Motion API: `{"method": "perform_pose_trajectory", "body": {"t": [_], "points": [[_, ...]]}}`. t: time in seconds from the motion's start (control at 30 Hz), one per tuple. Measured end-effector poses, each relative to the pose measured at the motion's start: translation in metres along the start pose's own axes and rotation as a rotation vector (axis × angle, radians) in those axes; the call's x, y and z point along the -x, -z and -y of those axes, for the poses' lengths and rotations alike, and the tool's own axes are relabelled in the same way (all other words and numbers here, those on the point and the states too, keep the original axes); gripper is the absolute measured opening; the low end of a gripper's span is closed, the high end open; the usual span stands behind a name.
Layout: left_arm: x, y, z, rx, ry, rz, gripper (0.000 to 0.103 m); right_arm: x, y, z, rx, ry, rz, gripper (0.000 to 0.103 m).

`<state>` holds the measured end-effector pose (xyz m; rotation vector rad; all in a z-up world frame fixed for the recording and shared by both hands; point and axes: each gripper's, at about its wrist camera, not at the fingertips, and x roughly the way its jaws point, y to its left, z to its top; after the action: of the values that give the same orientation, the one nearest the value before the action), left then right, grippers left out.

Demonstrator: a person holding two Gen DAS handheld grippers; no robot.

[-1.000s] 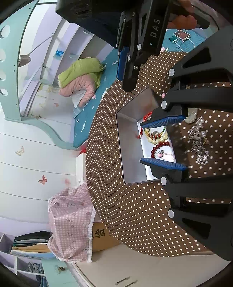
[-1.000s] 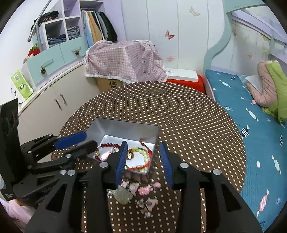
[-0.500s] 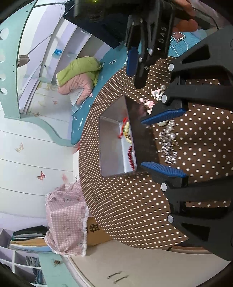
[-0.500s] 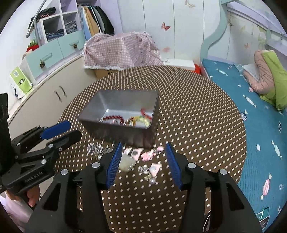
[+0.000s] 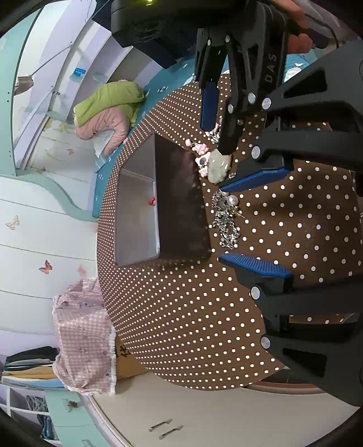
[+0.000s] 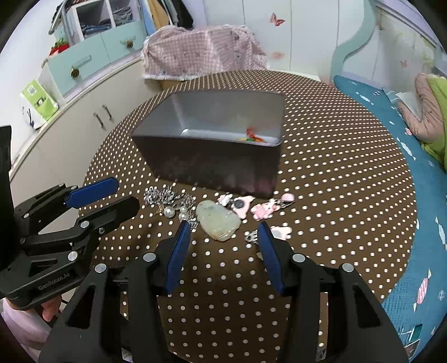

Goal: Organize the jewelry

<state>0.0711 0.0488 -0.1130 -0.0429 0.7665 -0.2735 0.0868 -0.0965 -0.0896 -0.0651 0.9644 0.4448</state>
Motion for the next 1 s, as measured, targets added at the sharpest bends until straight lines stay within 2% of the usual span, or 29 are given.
{"method": "perform_pose_trajectory", "body": {"t": [0.2,0.37,0.43,0.7,1.0], "points": [[-0.007,0.000,-0.003,0.002,0.014,-0.017,0.047,-0.016,-0.001,-0.004,0.020,0.014,-0.038,0.040],[-0.013,0.001,0.000,-0.003,0.033,-0.034,0.047,-0.019,-0.005,-0.005,0.041,0.029,-0.032,0.037],[-0.017,0.002,0.001,-0.004,0.041,-0.041,0.047,-0.020,-0.005,-0.006,0.053,0.031,-0.029,0.033],[-0.024,0.002,-0.002,0.017,0.044,-0.053,0.047,-0.023,-0.005,-0.010,0.094,0.035,-0.023,0.032],[-0.025,-0.002,-0.023,0.060,-0.002,-0.048,0.045,-0.022,-0.003,-0.009,0.092,0.038,-0.021,0.032]]}}
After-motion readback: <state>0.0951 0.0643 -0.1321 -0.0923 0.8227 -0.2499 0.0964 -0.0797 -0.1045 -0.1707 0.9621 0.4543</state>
